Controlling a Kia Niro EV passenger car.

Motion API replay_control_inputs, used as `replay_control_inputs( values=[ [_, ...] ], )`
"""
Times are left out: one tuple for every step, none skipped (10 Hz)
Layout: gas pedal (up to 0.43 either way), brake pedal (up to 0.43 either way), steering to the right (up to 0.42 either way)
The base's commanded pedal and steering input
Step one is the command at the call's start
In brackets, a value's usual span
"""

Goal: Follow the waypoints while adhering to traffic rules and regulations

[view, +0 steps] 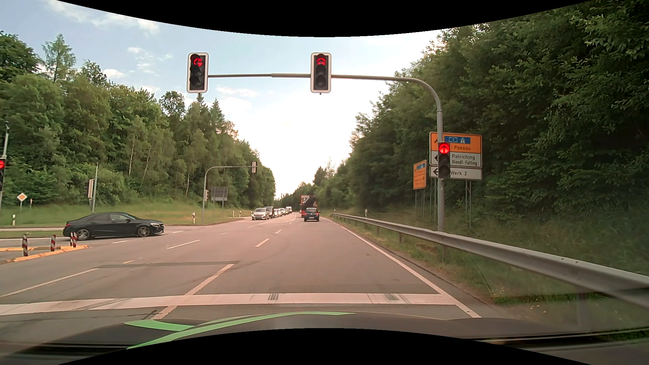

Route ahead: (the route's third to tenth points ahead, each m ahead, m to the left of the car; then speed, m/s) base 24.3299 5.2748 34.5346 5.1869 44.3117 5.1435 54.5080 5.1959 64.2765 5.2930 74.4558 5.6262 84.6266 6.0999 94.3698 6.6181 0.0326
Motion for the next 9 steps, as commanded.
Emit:
replay_control_inputs(
  values=[
    [0.000, 0.201, 0.003],
    [0.000, 0.201, 0.003],
    [0.000, 0.207, 0.003],
    [0.000, 0.207, 0.003],
    [0.000, 0.207, 0.004],
    [0.000, 0.207, 0.004],
    [0.000, 0.207, 0.004],
    [0.000, 0.207, 0.004],
    [0.000, 0.207, 0.004]
  ],
)
